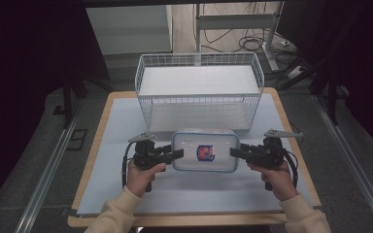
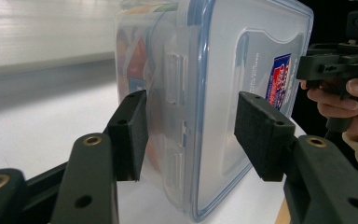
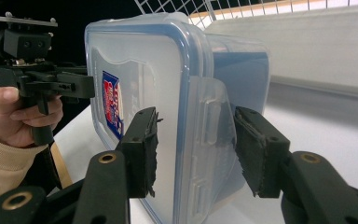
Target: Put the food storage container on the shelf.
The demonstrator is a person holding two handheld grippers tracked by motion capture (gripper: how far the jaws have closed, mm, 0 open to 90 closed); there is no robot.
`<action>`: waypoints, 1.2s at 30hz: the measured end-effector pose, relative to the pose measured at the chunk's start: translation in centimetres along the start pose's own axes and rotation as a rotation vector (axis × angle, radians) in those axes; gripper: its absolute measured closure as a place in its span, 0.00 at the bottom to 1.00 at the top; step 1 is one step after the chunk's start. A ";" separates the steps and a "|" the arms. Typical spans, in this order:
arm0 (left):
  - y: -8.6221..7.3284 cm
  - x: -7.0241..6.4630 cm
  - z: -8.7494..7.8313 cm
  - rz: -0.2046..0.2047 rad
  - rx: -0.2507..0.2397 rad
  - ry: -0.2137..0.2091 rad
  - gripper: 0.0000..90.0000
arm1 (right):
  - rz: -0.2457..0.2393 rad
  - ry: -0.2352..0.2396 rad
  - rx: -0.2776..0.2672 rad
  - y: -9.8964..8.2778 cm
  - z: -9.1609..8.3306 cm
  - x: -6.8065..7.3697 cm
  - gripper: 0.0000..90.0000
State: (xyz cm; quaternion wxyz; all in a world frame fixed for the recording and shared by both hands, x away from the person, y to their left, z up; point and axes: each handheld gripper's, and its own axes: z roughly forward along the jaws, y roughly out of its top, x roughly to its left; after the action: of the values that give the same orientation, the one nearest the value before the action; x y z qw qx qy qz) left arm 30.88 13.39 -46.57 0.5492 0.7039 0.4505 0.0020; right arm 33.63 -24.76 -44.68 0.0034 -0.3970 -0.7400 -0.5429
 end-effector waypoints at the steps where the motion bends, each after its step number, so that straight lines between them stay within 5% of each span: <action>1: 0.1 -0.1 -0.1 0.001 -0.003 0.000 0.51 | -0.003 0.001 -0.003 0.1 0.0 0.1 0.57; 36: 5.1 -1.6 -2.5 0.035 -0.072 -0.007 0.51 | -0.085 0.001 -0.068 5.7 -1.3 2.7 0.57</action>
State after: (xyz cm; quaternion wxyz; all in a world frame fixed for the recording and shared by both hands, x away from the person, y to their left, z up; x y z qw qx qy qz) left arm 31.89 14.35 -40.86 0.5754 0.6914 0.4361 0.0252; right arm 34.59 -23.73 -38.45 -0.0327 -0.3649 -0.7372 -0.5678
